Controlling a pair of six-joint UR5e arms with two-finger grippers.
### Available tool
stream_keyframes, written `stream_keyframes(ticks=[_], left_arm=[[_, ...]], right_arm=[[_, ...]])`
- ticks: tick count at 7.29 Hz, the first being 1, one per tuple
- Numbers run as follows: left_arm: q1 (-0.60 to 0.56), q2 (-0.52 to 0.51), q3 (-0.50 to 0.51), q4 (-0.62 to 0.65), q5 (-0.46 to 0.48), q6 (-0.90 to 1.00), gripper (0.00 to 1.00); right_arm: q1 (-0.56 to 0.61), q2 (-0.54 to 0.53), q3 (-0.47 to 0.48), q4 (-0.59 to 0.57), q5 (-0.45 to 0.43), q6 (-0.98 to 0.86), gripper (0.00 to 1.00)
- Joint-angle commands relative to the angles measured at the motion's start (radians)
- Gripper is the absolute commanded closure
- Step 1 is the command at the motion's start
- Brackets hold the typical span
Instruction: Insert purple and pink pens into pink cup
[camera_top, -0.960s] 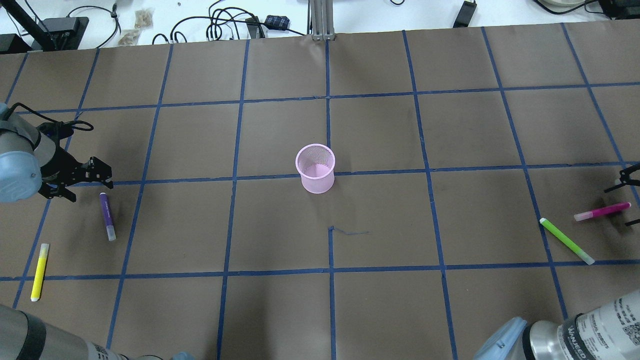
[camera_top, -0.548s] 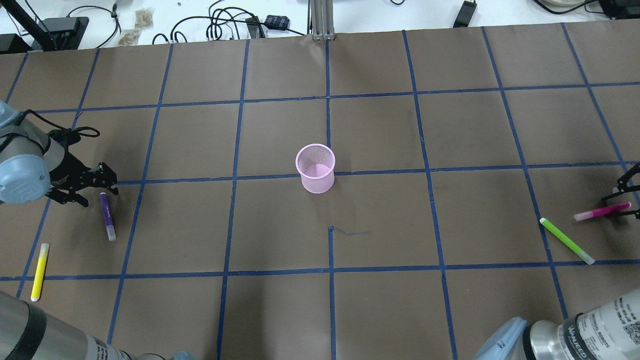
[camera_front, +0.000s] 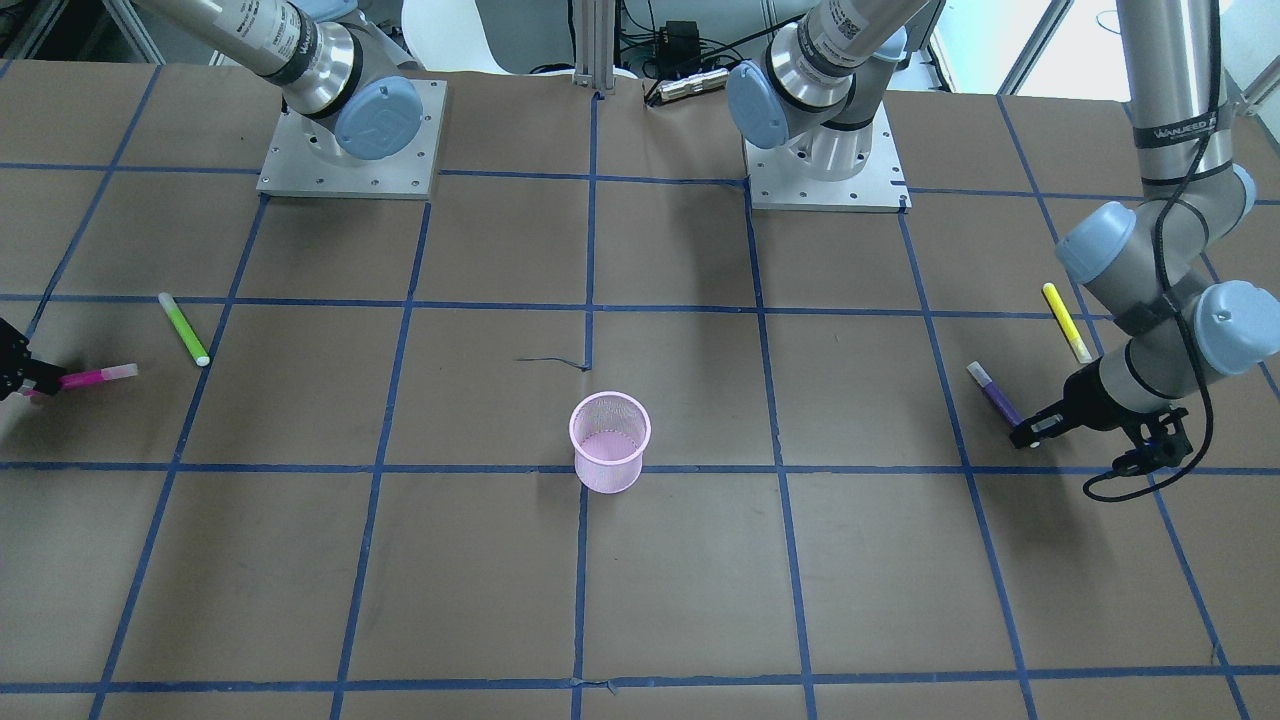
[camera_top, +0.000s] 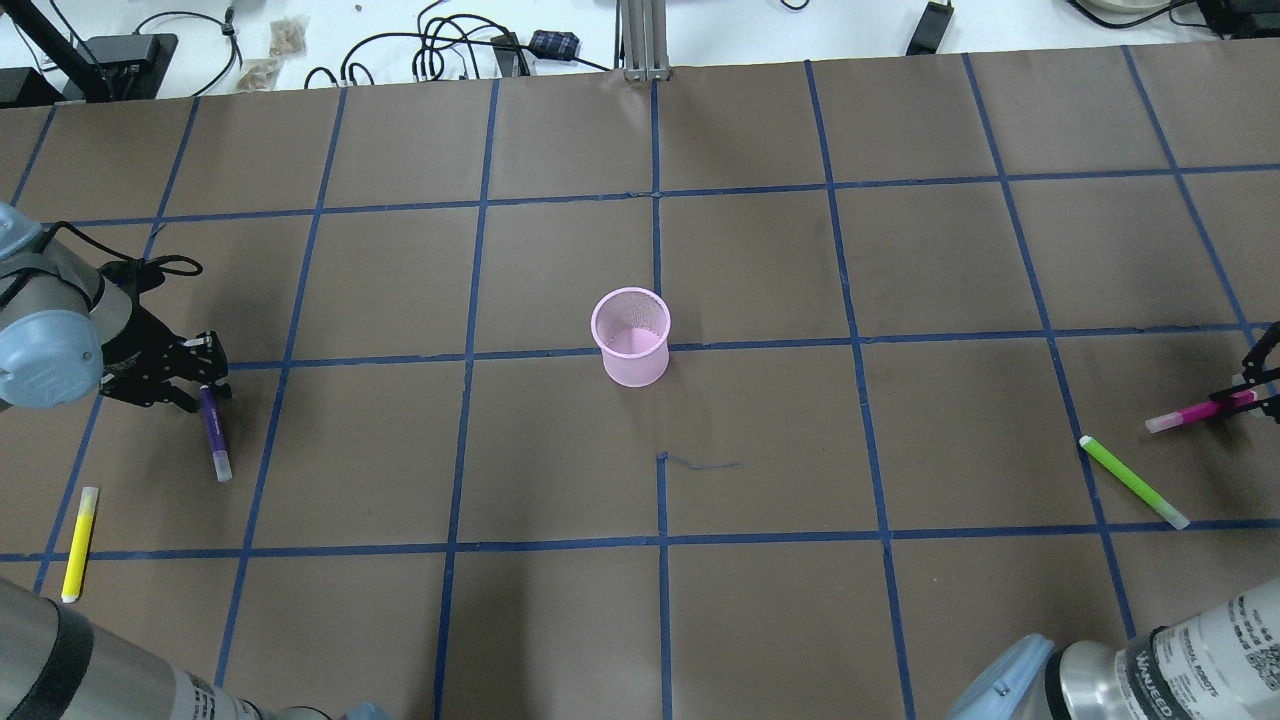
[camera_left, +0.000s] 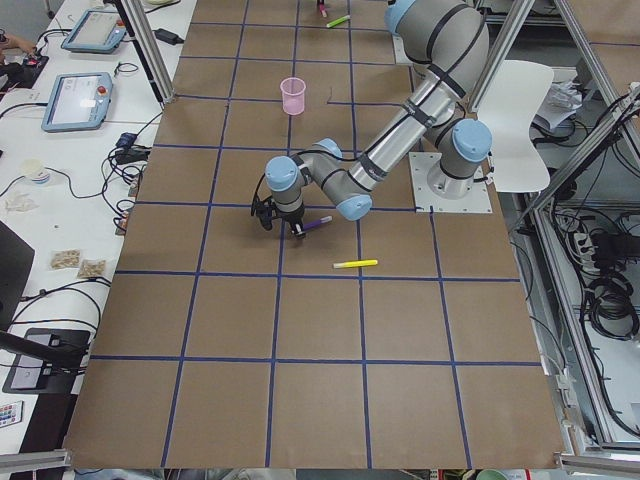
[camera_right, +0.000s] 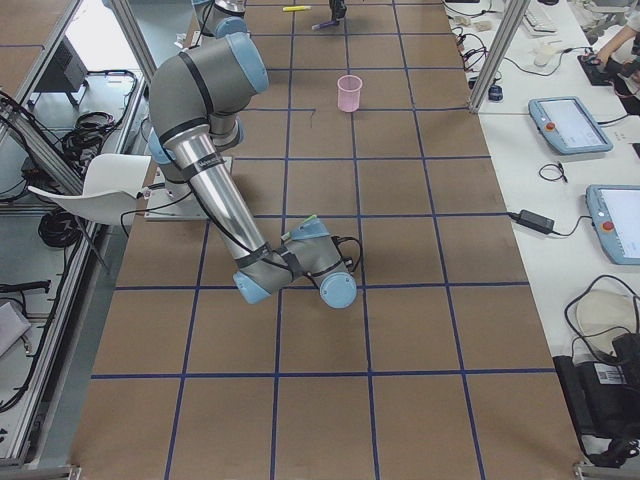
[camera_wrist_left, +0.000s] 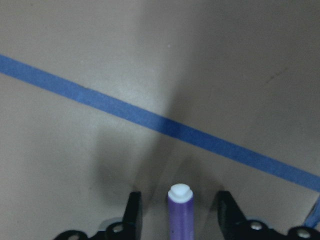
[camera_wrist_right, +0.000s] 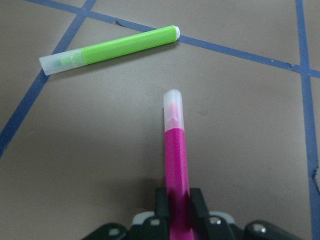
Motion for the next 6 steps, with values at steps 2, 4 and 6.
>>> stream_keyframes(ticks=[2,4,6], left_arm=[[-0.006,0.031,0.006,-0.002,-0.004,0.008,1.0],[-0.025,0.086,0.041,-0.041,-0.005,0.001,1.0],[-0.031,0.14,0.079,-0.053,-0.005,0.001,1.0]], right_arm=[[0.037,-0.107,-0.001,0.047,0.063,0.088,0.97],[0.139,-0.256,0.002,0.101,0.066,0.25,0.97],[0.31,-0.356,0.008,0.101,0.084,0.52,0.96]])
